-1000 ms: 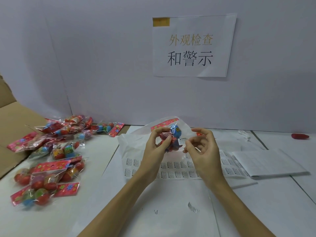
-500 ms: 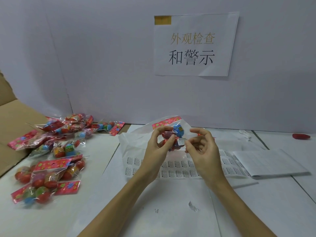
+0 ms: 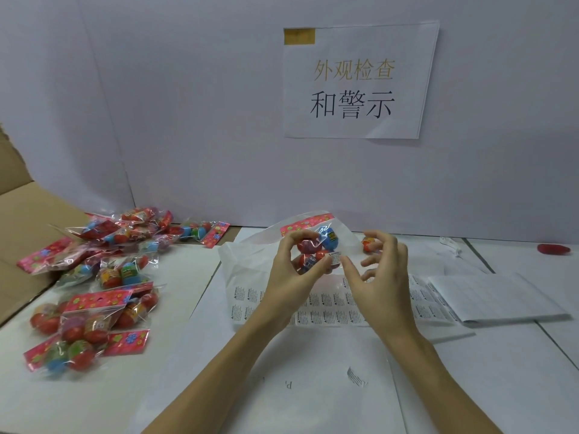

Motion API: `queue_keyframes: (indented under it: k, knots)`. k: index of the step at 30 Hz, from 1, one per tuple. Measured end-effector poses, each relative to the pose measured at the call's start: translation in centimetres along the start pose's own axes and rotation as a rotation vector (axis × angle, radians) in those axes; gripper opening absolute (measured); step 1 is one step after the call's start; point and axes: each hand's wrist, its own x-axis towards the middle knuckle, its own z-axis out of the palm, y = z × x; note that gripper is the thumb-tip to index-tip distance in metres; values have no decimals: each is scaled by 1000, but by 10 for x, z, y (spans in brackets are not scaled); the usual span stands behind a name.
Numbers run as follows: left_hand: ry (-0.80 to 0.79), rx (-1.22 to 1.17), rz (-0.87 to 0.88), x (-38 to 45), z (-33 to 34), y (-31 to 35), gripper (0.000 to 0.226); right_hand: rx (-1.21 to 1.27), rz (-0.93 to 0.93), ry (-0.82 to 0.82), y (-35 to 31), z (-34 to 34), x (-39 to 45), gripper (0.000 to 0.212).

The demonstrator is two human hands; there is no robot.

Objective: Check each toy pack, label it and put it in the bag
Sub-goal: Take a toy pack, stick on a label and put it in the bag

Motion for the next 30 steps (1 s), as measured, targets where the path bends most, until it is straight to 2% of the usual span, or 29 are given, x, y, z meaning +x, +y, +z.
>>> queue_keyframes:
  k: [3, 6, 11, 15, 17, 19, 21, 23, 25, 28, 30]
  knots:
    - [-22, -35, -3, 0, -3, 1, 43, 185, 241, -91, -1, -6, 7, 32]
    - [-63, -44, 12, -1, -3, 0, 42, 484, 436, -324, -7, -6, 6, 44]
    - [-111, -53, 25, -1, -2, -1, 44, 556, 409, -364, -6, -1, 3, 28]
    - [-128, -43, 39, 0, -3, -1, 44, 588, 440, -394, -5, -3, 3, 27]
    - [-125, -30, 76, 0, -2, -1, 52, 563, 408, -381, -6, -2, 1, 30]
    - [-122, -25, 90, 1, -3, -3, 71, 578, 418, -365, -7, -3, 4, 34]
    - [-55, -39, 55, 3, -4, -4, 84, 604, 438, -369, -5, -9, 8, 27]
    - [81, -100, -16, 7, -9, -3, 85, 562, 410, -402, -3, -16, 12, 20]
    - [160, -121, -60, 11, -15, -2, 74, 480, 368, -425, -2, -21, 13, 19]
    - [168, -38, -75, 12, -21, -5, 35, 462, 362, -402, -2, -22, 12, 24]
    - [185, -54, -95, 12, -21, -6, 30, 471, 364, -383, -3, -22, 11, 28]
